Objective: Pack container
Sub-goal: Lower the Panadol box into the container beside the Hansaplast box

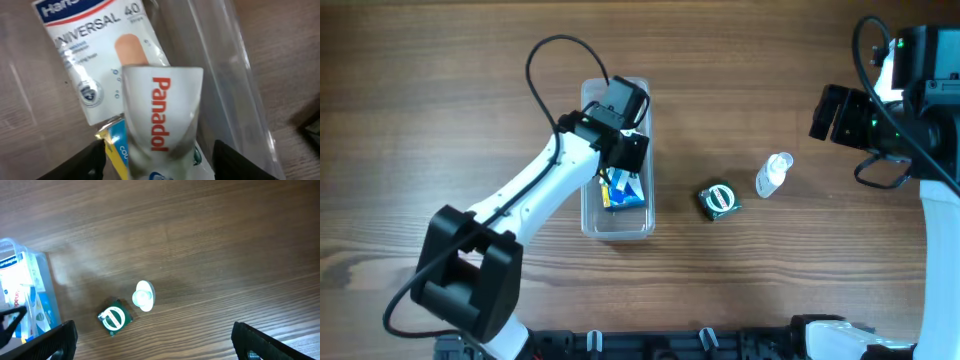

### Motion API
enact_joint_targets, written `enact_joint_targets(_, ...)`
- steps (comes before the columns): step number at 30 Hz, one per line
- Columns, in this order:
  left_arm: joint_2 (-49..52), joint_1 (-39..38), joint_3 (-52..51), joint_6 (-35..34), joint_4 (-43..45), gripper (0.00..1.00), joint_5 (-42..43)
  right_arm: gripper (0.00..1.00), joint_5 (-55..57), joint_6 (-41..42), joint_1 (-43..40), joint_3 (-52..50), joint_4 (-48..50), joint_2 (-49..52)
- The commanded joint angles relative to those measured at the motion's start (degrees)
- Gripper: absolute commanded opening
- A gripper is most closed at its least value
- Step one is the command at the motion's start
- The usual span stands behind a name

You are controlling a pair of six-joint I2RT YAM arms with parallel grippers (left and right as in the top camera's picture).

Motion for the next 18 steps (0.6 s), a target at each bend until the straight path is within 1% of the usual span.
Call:
enact_joint_targets(1, 0.7, -1.1, 0.1, 2.4, 0.2, 0.7, 0.7, 1.0, 1.0, -0.2, -0.2, 0.5, 0.1, 0.4)
enact_joint_targets(8, 2.7, -1.2, 0.1, 2.4, 0.0, 0.72, 0.6, 1.0, 1.0, -0.2, -0.2, 0.5, 0.1, 0.4)
enact_joint_targets(16, 2.7, -1.2, 0.1, 2.4, 0.9, 0.72, -0.2, 1.0, 1.0, -0.2, -0.2, 0.5, 0.1, 0.4)
enact_joint_targets(18, 2.7, -1.2, 0.1, 2.4, 1.1, 0.7, -0.2, 1.0, 1.0, -0.2, -0.2, 0.5, 0.1, 0.4)
